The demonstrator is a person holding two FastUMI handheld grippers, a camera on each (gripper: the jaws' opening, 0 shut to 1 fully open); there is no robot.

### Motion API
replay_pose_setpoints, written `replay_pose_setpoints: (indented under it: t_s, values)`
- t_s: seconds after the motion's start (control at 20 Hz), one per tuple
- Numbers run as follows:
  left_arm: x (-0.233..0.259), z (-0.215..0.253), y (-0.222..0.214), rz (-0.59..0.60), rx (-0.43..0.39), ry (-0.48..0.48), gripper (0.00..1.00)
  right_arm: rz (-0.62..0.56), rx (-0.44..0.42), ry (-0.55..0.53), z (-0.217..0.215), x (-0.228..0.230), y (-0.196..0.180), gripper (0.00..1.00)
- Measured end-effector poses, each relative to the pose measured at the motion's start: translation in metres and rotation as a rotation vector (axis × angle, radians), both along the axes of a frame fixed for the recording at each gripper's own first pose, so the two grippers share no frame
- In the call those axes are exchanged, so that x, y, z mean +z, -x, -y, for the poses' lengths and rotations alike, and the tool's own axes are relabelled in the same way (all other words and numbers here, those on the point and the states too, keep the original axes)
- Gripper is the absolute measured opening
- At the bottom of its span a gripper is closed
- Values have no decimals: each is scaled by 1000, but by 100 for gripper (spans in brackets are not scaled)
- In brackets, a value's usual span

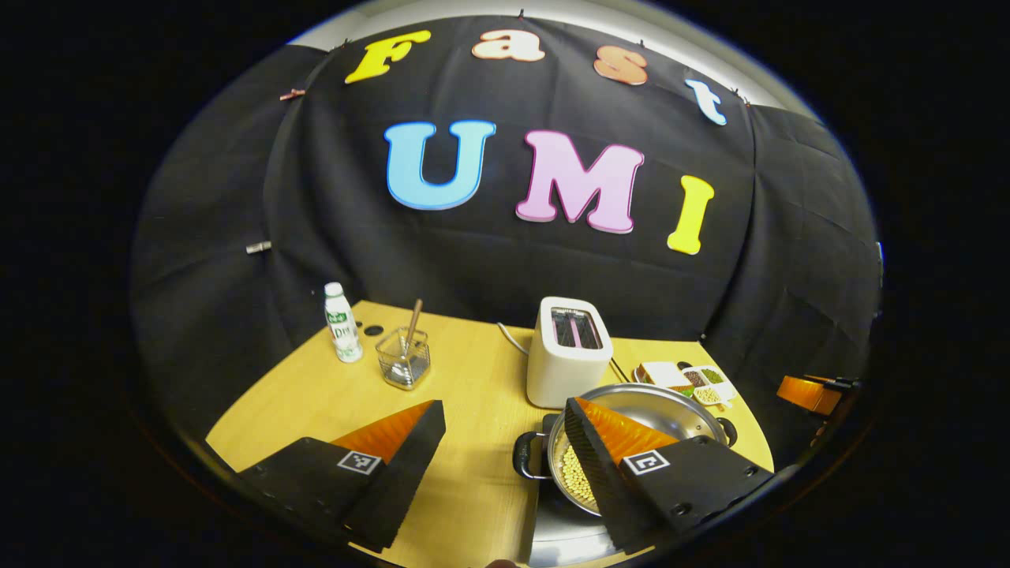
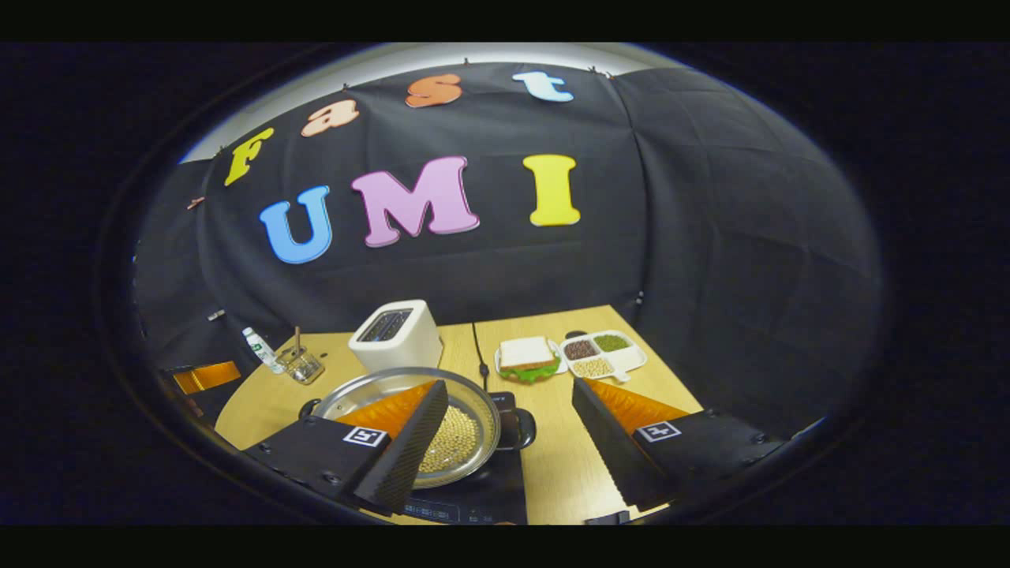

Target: First push the handle of the pot to place it horizontally, then grasp the pot with both hands and set it on the induction cooktop.

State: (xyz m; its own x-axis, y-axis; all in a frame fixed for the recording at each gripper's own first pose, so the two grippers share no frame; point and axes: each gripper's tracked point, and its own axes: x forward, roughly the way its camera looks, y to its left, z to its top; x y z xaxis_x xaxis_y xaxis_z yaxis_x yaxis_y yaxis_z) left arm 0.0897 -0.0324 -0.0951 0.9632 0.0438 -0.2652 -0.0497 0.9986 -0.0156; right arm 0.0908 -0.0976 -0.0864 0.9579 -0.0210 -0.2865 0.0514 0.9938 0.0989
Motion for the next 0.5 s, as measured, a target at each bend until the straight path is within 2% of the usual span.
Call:
replay_pose_setpoints:
  t_s: [0.15,0.5]
  values:
    - [37,-10,42,93,16,-6,95,80,-13,19,-2,29,33,98]
    - [62,-30,149,190,54,-35,95,179,-30,65,-3,54,116,98]
